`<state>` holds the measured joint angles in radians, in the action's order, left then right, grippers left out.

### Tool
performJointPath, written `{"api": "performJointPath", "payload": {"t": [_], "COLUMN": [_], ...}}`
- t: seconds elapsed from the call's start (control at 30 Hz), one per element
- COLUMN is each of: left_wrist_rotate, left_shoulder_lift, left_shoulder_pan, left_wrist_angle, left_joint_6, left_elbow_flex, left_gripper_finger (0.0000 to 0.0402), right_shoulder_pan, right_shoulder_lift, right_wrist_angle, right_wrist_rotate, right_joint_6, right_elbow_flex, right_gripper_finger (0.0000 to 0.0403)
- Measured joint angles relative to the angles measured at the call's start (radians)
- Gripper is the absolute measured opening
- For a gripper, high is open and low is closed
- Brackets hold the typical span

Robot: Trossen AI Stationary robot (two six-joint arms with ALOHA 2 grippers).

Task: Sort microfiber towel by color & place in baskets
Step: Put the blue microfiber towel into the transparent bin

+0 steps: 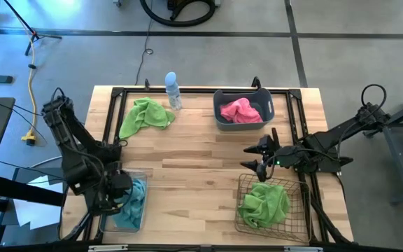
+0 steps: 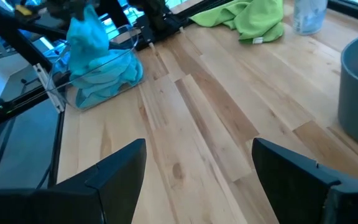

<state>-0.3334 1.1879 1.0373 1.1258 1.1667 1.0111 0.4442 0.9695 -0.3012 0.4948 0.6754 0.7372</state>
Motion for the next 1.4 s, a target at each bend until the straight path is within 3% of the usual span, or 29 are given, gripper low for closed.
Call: {"api": "performJointPath", "payload": {"t": [0.23,0.37,0.97,1.4], "left_wrist_rotate": [0.057,0.121,0.179,0.19], "left_shoulder_lift": [0.003,0.004,0.041,0.208], "left_shoulder_pan": [-0.003,-0.003,-0.11,-0.098], "left_wrist_angle": [-0.268,-0.251,-0.316,-0.393], "left_joint_6": [-0.038,-0.072,-0.31,-0.27], "left_elbow_flex": [-0.148,-0.189,-0.252,-0.252], "left_gripper_finger": [0.0,0.0,0.0,0.0], "right_shoulder_pan": [0.0,-0.01,-0.085,-0.092], "right_shoulder_lift": [0.0,0.0,0.0,0.0], "right_wrist_angle": [0.0,0.0,0.0,0.0], "right_wrist_rotate": [0.011,0.01,-0.019,-0.04], "right_joint_6": [0.002,0.013,0.024,0.024], "right_elbow_flex": [0.0,0.0,0.0,0.0], "right_gripper_finger": [0.0288,0.0288,0.0288,0.0288]}}
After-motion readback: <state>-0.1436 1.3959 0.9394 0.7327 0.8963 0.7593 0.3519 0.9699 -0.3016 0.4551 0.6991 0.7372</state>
